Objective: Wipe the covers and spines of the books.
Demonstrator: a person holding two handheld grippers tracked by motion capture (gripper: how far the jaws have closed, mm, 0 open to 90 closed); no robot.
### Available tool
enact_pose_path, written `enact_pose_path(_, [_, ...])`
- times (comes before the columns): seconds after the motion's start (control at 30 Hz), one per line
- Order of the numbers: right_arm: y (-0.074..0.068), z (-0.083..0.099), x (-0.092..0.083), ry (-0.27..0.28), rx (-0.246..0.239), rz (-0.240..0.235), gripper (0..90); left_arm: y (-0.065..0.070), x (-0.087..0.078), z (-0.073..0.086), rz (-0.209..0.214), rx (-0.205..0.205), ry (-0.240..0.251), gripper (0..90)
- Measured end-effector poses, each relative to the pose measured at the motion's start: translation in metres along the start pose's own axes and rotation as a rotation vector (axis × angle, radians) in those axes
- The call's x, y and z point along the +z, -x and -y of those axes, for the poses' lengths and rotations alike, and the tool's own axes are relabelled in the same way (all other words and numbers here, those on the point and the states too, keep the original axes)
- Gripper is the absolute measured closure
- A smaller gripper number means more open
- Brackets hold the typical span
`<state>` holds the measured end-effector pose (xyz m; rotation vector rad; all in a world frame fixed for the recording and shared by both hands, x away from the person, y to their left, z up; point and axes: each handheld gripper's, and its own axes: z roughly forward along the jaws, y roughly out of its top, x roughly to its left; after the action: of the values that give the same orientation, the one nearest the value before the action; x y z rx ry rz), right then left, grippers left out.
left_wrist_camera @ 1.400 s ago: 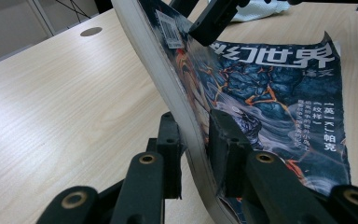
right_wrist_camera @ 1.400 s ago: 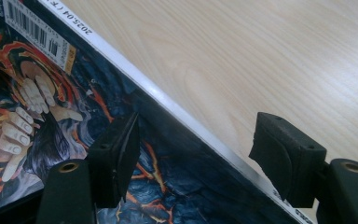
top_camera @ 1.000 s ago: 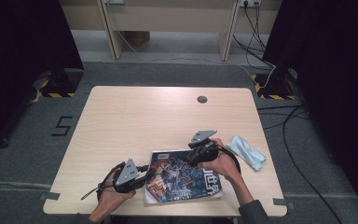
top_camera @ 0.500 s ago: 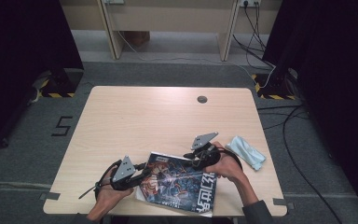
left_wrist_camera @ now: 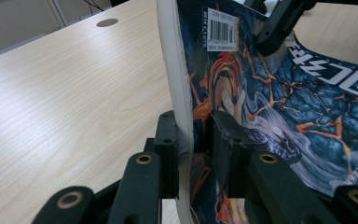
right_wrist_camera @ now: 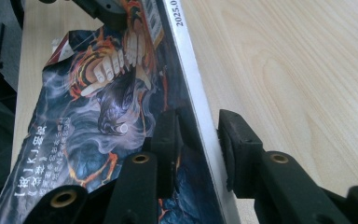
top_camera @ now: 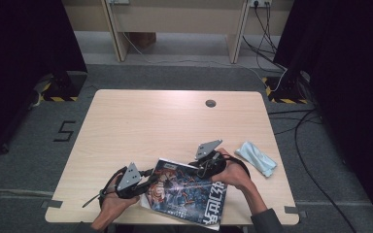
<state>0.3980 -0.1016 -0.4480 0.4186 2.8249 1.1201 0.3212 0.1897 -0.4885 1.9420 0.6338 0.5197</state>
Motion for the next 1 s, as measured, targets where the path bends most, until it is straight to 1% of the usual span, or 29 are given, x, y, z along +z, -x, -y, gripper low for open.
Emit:
enact_pose_path(0.1, [-0.003,-0.002,0.0,-0.007,-0.019,-0.006,72.1,-0.002,-0.001,0.0,-0.005,-0.001,0.0,71.7])
enact_pose_path(0.27, [-0.003,-0.001,0.001,-0.002,-0.019,-0.035,73.3,-0.001,-0.002,0.0,-0.003,0.006,0.005,71.6])
enact_pose_path(0.37, [-0.001,0.001,0.002,0.008,-0.005,-0.047,72.9,-0.001,-0.002,-0.001,-0.001,0.012,0.013,71.9])
enact_pose_path(0.43, [0.002,0.002,0.003,0.017,-0.005,-0.056,72.5,0.0,-0.002,-0.002,-0.002,0.025,0.019,72.2])
enact_pose_path(0.53, [0.003,0.003,0.003,0.02,0.0,-0.063,72.0,0.0,-0.003,-0.002,0.003,0.033,0.024,72.4])
enact_pose_path(0.67, [0.005,0.004,0.004,0.028,0.011,-0.074,71.1,0.0,-0.003,-0.003,0.005,0.034,0.028,72.6])
enact_pose_path(0.7, [0.006,0.005,0.005,0.027,0.008,-0.071,70.7,0.001,-0.003,-0.003,0.003,0.035,0.027,72.7])
enact_pose_path(0.77, [0.007,0.005,0.006,0.025,0.024,-0.074,70.3,0.0,-0.003,-0.003,0.006,0.034,0.025,72.7])
enact_pose_path(0.87, [0.007,0.004,0.006,0.023,0.02,-0.076,69.8,0.0,-0.003,-0.003,0.009,0.037,0.03,72.7])
enact_pose_path(0.93, [0.008,0.005,0.006,0.027,0.028,-0.078,69.1,0.0,-0.003,-0.003,0.011,0.038,0.029,72.7])
enact_pose_path(0.97, [0.009,0.005,0.006,0.029,0.024,-0.074,68.6,0.0,-0.003,-0.003,0.012,0.038,0.032,72.7])
enact_pose_path(1.0, [0.009,0.005,0.007,0.029,0.033,-0.08,68.3,0.001,-0.003,-0.004,0.012,0.038,0.034,72.7])
